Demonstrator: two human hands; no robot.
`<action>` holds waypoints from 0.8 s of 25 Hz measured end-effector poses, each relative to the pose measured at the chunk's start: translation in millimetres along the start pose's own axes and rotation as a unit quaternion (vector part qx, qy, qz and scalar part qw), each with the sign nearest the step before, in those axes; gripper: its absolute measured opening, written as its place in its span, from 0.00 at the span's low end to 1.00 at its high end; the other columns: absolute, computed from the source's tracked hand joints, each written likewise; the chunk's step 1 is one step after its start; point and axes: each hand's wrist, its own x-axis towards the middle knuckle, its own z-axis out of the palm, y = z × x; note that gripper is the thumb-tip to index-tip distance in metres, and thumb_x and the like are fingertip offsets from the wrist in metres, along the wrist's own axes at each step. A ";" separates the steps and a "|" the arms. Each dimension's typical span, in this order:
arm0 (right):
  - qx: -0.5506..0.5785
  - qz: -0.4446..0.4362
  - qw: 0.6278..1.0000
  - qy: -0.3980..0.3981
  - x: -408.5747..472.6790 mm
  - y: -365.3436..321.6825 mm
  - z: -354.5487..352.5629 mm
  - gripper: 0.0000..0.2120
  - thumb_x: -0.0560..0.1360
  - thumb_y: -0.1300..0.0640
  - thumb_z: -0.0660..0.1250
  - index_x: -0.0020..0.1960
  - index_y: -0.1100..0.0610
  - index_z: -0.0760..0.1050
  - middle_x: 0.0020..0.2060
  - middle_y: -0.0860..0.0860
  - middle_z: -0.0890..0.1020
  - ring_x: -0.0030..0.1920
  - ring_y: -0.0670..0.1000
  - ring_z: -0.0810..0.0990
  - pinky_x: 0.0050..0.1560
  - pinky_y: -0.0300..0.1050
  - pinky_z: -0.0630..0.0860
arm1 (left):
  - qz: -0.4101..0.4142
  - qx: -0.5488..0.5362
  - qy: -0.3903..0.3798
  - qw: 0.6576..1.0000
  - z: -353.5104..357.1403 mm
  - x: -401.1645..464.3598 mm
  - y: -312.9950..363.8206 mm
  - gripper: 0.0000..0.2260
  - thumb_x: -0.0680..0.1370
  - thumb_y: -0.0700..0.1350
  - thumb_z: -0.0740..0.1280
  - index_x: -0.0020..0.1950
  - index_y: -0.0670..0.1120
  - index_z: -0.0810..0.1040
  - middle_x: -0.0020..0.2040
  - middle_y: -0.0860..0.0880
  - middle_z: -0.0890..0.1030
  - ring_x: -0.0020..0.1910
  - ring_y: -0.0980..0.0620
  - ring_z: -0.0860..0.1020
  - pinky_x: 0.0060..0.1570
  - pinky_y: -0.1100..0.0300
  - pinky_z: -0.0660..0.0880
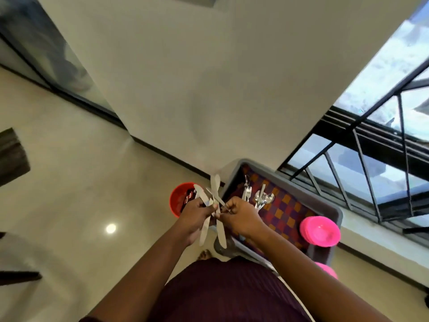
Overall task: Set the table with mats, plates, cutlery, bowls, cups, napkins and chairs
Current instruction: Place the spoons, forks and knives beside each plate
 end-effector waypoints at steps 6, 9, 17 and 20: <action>0.073 0.002 0.987 -0.143 -30.2 -30.7 13.8 0.07 0.79 0.62 0.61 0.51 0.58 0.77 0.38 0.52 0.80 0.35 0.46 0.76 0.37 0.40 0.74 | 0.047 -0.139 0.097 0.984 -20.6 -58.8 -16.7 0.10 0.81 0.36 0.61 0.62 0.40 0.74 0.44 0.43 0.84 0.41 0.47 0.83 0.42 0.50 0.80; 0.076 -0.002 0.970 -0.229 -43.0 -36.5 15.6 0.11 0.79 0.68 0.58 0.56 0.62 0.77 0.44 0.58 0.84 0.40 0.51 0.82 0.41 0.40 0.78 | 0.079 -0.186 0.151 0.968 -19.7 -97.2 -29.0 0.10 0.79 0.34 0.63 0.60 0.40 0.76 0.42 0.46 0.84 0.40 0.49 0.83 0.41 0.52 0.79; 0.017 -0.052 0.924 -0.378 -102.5 -25.3 52.9 0.06 0.78 0.66 0.64 0.50 0.58 0.79 0.41 0.52 0.85 0.43 0.50 0.83 0.46 0.45 0.78 | 0.157 -0.287 0.288 0.900 8.1 -218.0 -99.1 0.15 0.75 0.35 0.69 0.62 0.42 0.77 0.56 0.47 0.84 0.52 0.47 0.83 0.43 0.54 0.80; -0.027 -0.069 0.891 -0.448 -139.7 -12.2 80.2 0.05 0.76 0.67 0.66 0.51 0.60 0.78 0.40 0.51 0.84 0.43 0.51 0.82 0.47 0.47 0.77 | 0.157 -0.341 0.372 0.849 28.1 -265.1 -143.9 0.13 0.76 0.37 0.68 0.61 0.43 0.78 0.52 0.46 0.85 0.47 0.49 0.84 0.43 0.54 0.80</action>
